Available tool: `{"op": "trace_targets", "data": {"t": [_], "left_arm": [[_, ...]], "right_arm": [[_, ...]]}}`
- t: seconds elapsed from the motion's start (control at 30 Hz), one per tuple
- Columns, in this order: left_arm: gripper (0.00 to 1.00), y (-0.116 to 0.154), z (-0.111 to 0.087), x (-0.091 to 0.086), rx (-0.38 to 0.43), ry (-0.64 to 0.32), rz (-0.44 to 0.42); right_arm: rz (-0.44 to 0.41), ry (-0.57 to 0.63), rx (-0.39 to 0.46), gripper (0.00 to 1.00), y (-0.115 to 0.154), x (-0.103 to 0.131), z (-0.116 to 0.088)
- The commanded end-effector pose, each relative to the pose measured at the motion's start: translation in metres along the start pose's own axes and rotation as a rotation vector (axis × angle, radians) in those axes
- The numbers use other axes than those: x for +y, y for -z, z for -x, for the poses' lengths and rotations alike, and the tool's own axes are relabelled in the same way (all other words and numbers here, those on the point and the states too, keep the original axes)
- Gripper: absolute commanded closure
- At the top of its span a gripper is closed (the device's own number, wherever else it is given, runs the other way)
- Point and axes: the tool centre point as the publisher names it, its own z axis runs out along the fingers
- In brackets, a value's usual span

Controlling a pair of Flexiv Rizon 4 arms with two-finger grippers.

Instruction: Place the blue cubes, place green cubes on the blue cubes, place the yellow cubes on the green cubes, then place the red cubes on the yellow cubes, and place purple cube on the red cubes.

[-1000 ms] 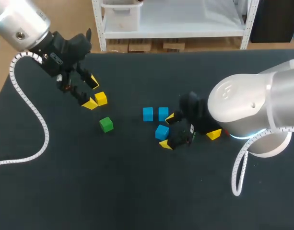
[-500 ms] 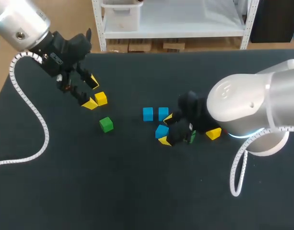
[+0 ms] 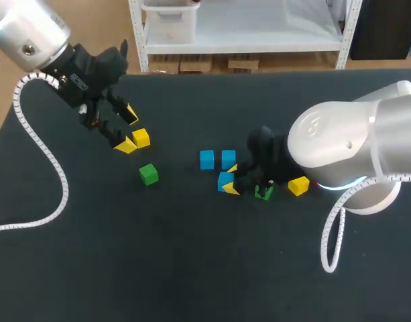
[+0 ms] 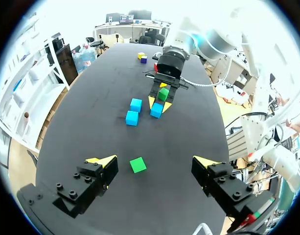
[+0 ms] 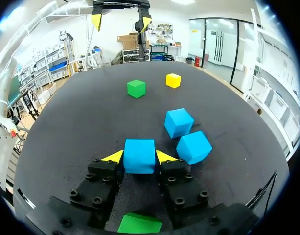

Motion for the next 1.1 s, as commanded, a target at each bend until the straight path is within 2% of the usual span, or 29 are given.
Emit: {"op": "trace_targets", "data": {"t": [0.03,0.23,0.5,0.77,1.1], "left_arm": [[0.00,0.000,0.000,0.001,0.000,-0.001,0.000],[0.00,0.000,0.000,0.001,0.000,-0.001,0.000],[0.00,0.000,0.000,0.001,0.000,-0.001,0.000],[0.00,0.000,0.000,0.001,0.000,-0.001,0.000],[0.00,0.000,0.000,0.001,0.000,-0.001,0.000]], "right_arm": [[0.023,0.022,-0.010,1.00,0.018,0.001,0.004],[0.137,0.100,-0.055,1.00,0.036,-0.004,0.010],[0.213,0.212,-0.024,1.00,0.067,-0.024,0.012],[0.203,0.231,0.022,1.00,0.092,-0.043,0.001],[0.169,0.287,-0.019,1.00,0.087,-0.054,-0.014]]}}
